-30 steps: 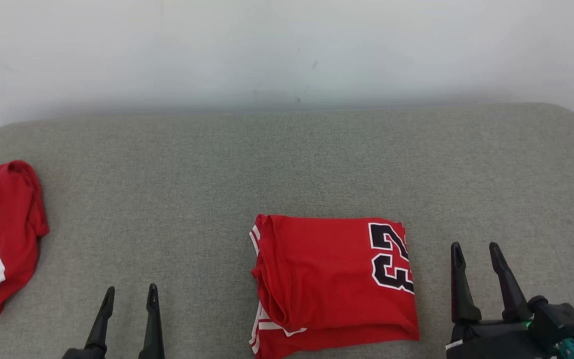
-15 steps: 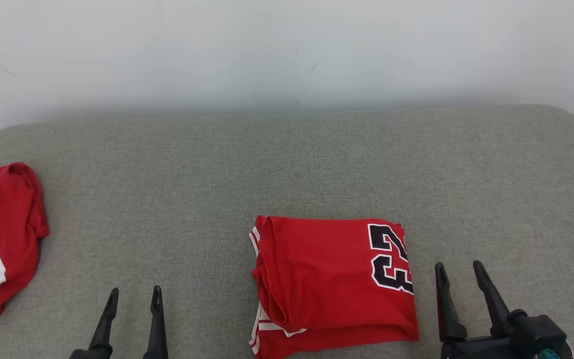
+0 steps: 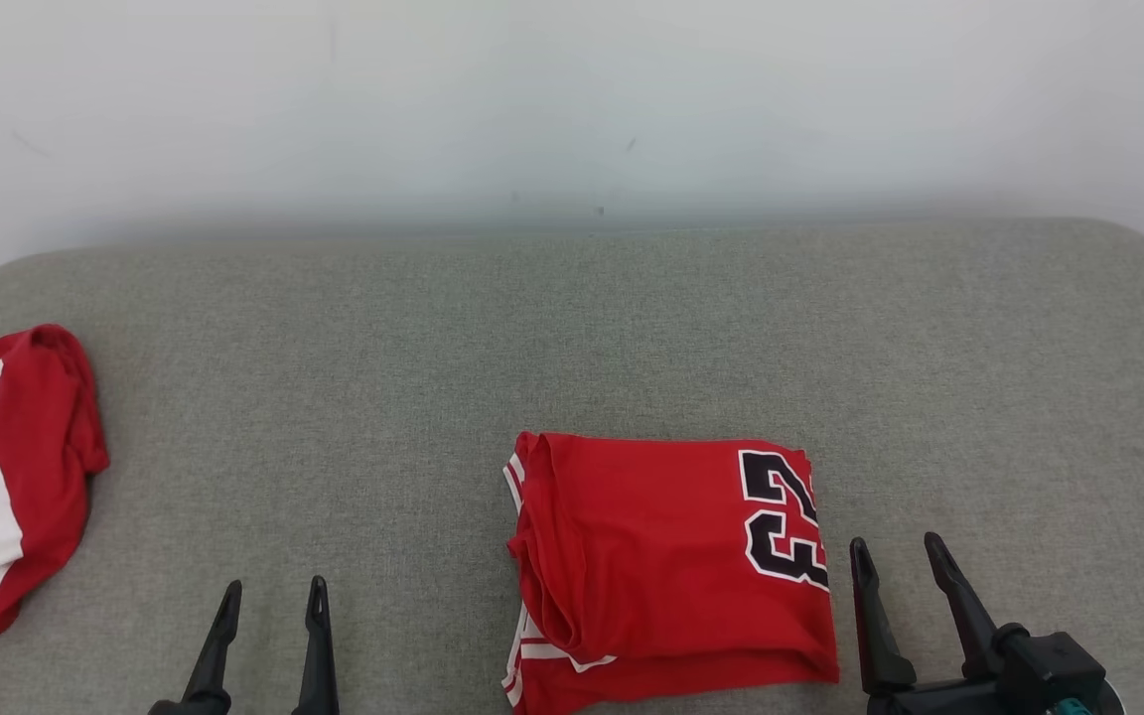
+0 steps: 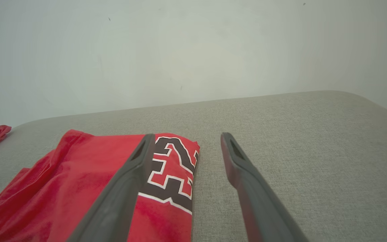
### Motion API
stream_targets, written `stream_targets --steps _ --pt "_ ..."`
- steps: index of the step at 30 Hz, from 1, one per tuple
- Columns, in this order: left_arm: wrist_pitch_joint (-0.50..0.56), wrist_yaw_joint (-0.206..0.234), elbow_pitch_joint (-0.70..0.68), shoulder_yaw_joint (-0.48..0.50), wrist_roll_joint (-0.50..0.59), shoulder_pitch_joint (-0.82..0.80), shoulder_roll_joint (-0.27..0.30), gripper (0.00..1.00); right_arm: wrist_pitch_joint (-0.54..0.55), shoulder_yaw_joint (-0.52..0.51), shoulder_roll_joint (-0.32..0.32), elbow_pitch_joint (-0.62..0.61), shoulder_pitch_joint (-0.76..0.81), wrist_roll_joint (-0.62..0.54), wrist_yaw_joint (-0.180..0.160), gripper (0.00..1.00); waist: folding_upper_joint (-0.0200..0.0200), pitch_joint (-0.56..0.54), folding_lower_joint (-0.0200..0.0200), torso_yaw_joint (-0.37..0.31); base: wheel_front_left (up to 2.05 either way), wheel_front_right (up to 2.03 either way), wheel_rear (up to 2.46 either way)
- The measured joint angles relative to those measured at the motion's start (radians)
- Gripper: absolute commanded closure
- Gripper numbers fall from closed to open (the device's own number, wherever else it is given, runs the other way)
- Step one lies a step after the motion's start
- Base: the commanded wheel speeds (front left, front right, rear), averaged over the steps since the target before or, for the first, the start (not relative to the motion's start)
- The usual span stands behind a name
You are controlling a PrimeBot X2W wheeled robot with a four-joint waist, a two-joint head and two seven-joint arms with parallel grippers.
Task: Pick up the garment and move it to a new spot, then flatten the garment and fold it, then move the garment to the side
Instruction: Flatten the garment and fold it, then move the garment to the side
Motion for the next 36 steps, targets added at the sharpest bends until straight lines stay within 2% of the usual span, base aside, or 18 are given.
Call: stream_targets --steps 30,36 --pt "0.0 0.0 -0.001 0.008 0.001 -0.001 0.0 0.0 0.0 0.005 0.0 0.02 -0.034 -0.009 0.0 0.0 0.0 0.022 0.0 0.0 0.0 0.0 0.0" --pt "0.0 -0.002 -0.002 0.007 0.001 -0.015 0.0 0.0 0.0 0.007 0.0 0.12 -0.123 -0.034 0.0 0.0 0.0001 0.044 0.0 0.005 0.0 0.0 0.0"
